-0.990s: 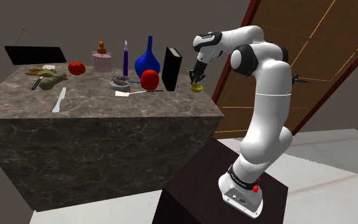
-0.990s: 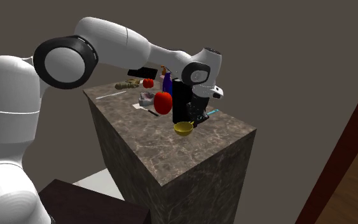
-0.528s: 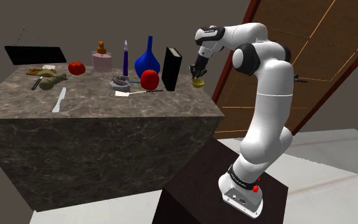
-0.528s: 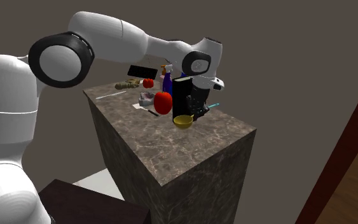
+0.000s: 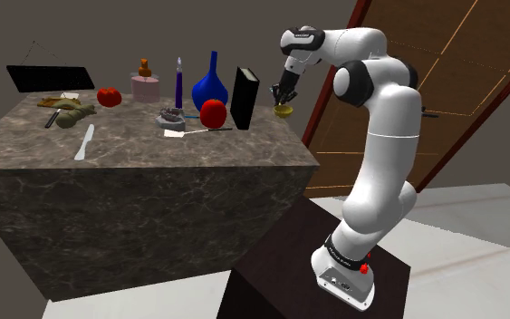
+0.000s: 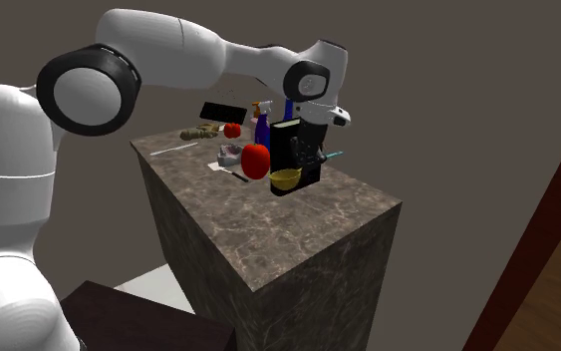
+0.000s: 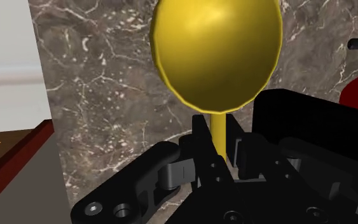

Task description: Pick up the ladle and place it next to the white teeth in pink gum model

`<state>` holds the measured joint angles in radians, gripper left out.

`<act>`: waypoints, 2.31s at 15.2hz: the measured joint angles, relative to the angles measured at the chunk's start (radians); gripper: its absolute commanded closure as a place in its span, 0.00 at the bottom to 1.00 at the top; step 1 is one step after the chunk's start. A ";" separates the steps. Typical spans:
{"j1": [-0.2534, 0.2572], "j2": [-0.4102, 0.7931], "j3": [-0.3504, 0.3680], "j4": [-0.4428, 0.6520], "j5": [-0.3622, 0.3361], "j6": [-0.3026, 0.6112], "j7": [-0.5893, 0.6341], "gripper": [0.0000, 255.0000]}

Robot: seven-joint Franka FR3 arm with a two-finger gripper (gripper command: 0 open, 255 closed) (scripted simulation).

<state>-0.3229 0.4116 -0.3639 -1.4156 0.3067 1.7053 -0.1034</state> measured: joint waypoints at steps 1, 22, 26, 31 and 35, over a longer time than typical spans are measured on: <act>0.013 -0.007 0.004 -0.005 -0.002 0.002 0.016 1.00; 0.333 -0.145 0.147 -0.198 -0.057 0.156 0.450 1.00; 0.390 -0.129 0.179 -0.175 -0.062 0.167 0.540 1.00; 0.452 -0.084 0.215 -0.116 -0.066 0.172 0.639 1.00; 0.504 -0.021 0.242 -0.024 -0.072 0.157 0.725 1.00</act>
<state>0.1809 0.3901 -0.1216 -1.4401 0.2352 1.8625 0.6221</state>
